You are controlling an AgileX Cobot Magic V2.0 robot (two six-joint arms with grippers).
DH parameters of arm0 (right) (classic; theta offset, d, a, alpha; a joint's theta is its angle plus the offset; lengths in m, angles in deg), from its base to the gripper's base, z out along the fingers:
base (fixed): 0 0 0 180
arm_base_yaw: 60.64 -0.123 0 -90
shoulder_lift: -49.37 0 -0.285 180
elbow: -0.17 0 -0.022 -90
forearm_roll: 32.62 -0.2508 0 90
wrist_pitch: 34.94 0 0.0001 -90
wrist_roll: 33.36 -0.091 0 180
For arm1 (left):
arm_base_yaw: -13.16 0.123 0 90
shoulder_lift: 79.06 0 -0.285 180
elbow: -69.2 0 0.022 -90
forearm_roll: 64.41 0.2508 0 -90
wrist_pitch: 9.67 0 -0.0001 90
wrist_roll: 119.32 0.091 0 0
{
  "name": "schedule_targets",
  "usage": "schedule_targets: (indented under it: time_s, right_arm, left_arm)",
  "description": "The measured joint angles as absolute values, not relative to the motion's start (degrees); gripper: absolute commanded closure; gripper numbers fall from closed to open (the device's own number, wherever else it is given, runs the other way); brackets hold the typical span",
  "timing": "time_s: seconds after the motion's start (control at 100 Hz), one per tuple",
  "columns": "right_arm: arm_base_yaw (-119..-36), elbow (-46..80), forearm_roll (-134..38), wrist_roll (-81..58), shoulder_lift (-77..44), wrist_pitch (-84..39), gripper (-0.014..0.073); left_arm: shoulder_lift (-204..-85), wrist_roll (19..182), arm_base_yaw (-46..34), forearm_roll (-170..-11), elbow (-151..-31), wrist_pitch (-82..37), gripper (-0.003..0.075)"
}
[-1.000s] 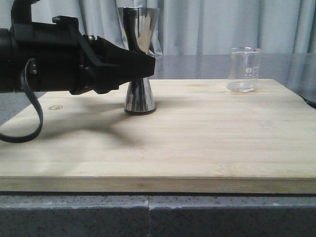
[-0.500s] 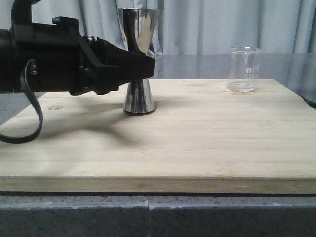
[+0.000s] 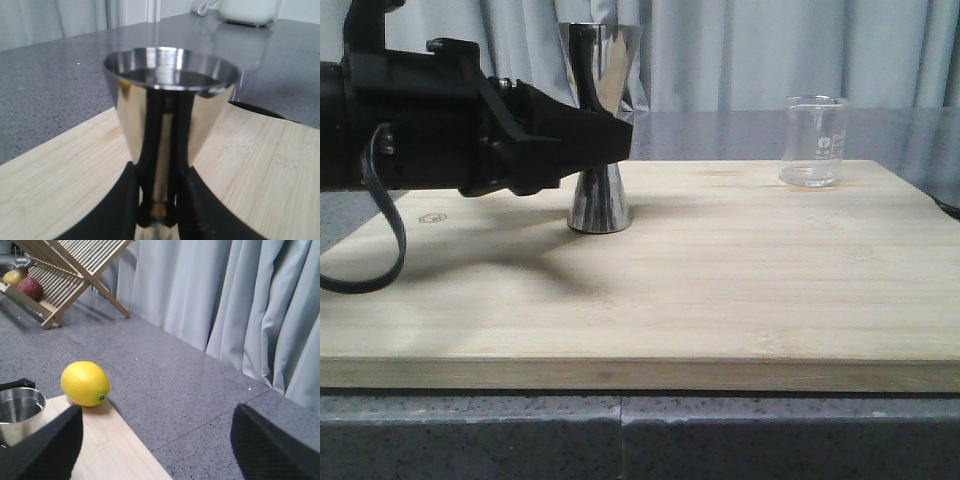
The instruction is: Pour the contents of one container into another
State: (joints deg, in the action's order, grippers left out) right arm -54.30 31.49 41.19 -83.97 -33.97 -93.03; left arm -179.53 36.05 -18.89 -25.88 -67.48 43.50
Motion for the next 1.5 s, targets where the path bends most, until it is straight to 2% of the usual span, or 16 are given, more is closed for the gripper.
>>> schedule_targets:
  time_s: [1.5]
  right_arm:
    - [-54.3,31.5,41.2,-84.1,-34.0,-92.9,0.0045]
  left_arm:
    - [-180.2,36.1,-18.9,-26.6,-67.5,44.6,0.0738]
